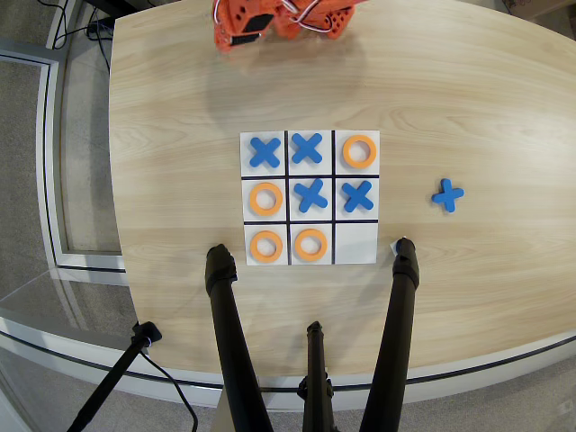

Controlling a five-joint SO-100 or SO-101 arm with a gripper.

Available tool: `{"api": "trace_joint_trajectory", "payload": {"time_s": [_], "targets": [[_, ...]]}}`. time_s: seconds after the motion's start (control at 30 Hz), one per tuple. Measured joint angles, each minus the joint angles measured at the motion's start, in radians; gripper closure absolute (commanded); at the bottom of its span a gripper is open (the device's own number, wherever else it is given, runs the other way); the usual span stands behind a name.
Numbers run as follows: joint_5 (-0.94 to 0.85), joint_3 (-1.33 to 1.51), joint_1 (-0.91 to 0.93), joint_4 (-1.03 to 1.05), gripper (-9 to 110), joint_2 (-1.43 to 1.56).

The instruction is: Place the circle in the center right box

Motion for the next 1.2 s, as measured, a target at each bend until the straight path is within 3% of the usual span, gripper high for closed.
{"api": "trace_joint_trajectory", "payload": {"time_s": [0.13, 0.23, 1.2], "targets": [[0.0, 0.0, 0.229, 0.0, 101, 0.0], [0.0, 0.0, 0.298, 0.0, 101, 0.0], [0.0, 0.0, 0.242, 0.0, 101, 0.0]]}}
